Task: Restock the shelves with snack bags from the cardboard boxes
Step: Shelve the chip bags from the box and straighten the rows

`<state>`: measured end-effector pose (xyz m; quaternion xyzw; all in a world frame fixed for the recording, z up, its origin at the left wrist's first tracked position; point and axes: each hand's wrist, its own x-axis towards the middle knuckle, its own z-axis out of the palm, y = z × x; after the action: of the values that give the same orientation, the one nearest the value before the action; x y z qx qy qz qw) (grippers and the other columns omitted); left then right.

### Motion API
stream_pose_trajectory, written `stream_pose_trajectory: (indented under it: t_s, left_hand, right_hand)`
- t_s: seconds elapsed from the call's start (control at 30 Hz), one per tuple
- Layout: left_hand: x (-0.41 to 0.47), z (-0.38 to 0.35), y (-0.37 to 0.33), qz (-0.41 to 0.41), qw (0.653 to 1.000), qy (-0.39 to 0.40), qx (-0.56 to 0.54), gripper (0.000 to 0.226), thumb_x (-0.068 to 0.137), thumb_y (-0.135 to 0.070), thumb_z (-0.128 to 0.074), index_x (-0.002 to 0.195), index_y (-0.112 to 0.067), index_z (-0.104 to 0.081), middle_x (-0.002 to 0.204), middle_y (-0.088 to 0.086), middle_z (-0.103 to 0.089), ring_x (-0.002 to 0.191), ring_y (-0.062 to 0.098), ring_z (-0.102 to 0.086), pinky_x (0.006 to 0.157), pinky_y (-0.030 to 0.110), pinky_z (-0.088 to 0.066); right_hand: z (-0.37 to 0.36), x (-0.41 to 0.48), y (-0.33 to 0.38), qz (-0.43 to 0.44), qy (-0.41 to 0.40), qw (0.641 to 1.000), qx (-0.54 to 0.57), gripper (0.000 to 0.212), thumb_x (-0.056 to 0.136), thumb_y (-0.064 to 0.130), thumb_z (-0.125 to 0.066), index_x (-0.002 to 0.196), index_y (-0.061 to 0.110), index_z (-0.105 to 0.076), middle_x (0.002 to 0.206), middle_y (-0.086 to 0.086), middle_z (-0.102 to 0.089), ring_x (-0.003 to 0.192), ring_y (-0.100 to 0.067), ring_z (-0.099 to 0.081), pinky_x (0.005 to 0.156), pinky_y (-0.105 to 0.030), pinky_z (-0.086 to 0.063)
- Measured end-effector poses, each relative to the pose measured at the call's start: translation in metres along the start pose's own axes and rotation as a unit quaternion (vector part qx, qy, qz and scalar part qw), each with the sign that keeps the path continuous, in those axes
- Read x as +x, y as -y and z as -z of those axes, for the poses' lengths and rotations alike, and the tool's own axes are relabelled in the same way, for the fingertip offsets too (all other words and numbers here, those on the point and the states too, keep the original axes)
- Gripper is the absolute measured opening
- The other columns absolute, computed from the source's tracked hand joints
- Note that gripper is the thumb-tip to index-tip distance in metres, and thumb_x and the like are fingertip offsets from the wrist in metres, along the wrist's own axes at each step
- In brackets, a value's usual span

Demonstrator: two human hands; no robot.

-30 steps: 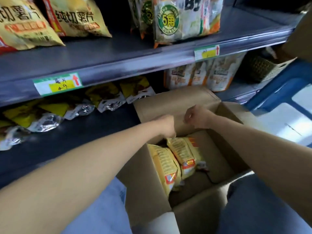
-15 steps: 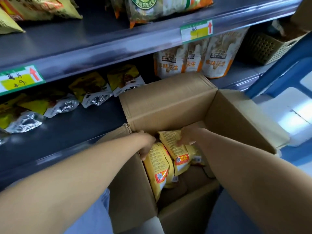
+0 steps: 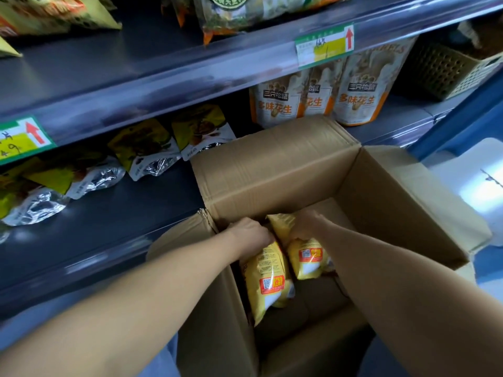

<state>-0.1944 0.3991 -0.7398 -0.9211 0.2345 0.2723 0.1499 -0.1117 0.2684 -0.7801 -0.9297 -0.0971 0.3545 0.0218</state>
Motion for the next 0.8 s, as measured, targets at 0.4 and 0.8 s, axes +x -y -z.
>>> stream_pose_trajectory:
  t_s: [0.4,0.8]
  left_hand:
    - [-0.015,0.041,0.006,0.111,0.966,-0.044,-0.231,0.037,0.093,-0.006,-0.041,0.126,-0.020,-0.051,0.127,0.015,-0.055,0.116,0.035,-0.054,0.086,0.037,-0.045]
    - [-0.068,0.096,0.015,0.192,0.947,-0.112,-0.232,0.024,0.092,-0.003,-0.040,0.101,-0.020,-0.054,0.115,0.009,-0.060,0.105,0.029,-0.055,0.078,0.034,-0.042]
  right_hand:
    - [0.053,-0.038,-0.037,-0.031,0.040,0.983,0.175,0.030,0.082,0.005,-0.062,0.111,-0.001,-0.061,0.098,-0.013,-0.061,0.097,-0.025,-0.058,0.080,-0.031,-0.046]
    - [0.099,-0.093,-0.048,-0.011,0.004,0.943,0.332,0.034,0.088,-0.001,-0.058,0.122,0.004,-0.059,0.111,-0.016,-0.057,0.098,-0.026,-0.050,0.088,-0.041,-0.045]
